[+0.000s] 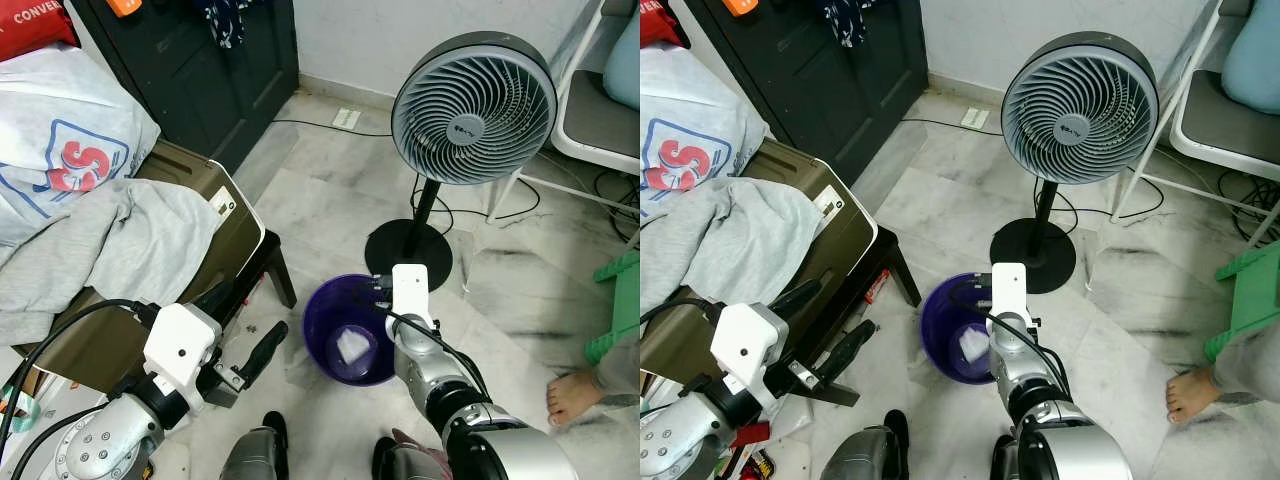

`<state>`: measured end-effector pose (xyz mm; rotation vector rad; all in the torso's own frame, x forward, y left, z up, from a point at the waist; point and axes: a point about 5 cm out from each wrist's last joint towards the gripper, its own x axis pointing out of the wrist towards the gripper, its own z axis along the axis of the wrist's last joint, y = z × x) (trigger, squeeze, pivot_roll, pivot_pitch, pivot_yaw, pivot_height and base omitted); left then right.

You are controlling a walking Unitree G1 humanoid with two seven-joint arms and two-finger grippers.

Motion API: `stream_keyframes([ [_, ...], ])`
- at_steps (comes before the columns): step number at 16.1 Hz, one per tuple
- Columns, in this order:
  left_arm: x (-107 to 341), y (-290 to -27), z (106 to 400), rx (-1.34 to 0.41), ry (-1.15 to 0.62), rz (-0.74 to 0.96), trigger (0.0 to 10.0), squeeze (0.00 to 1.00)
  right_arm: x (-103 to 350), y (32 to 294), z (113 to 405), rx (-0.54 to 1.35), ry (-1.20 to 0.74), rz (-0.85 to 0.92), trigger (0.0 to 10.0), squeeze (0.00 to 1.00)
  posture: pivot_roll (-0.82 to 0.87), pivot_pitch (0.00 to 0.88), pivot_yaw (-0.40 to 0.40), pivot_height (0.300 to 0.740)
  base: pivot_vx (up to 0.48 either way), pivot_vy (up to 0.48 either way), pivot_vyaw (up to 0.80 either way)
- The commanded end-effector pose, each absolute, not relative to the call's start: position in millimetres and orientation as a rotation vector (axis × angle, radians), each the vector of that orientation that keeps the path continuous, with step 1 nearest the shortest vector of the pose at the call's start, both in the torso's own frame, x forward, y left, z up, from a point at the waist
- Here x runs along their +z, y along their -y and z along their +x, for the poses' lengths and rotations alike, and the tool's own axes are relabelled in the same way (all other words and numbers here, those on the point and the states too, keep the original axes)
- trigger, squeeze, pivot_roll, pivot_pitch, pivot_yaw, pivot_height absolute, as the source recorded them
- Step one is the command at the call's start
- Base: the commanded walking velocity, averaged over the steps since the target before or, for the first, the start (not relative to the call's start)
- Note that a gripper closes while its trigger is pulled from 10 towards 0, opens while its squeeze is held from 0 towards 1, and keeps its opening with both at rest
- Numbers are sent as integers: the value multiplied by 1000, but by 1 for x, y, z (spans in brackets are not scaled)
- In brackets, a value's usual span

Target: Clean up the room

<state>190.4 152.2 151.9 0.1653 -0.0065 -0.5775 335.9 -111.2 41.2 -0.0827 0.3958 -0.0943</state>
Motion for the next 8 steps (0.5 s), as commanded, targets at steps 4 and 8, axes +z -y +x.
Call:
stream_keyframes([
  [4,146,-151,199,-546,13,166,10000,0,68,101,350,-15,-232,-84,10000,1000,171,253,44,740,0,0,0],
  [8,145,-135,237,-425,109,113,10000,0,82,115,338,57,-92,-169,10000,1000,22,151,0,740,0,0,0],
])
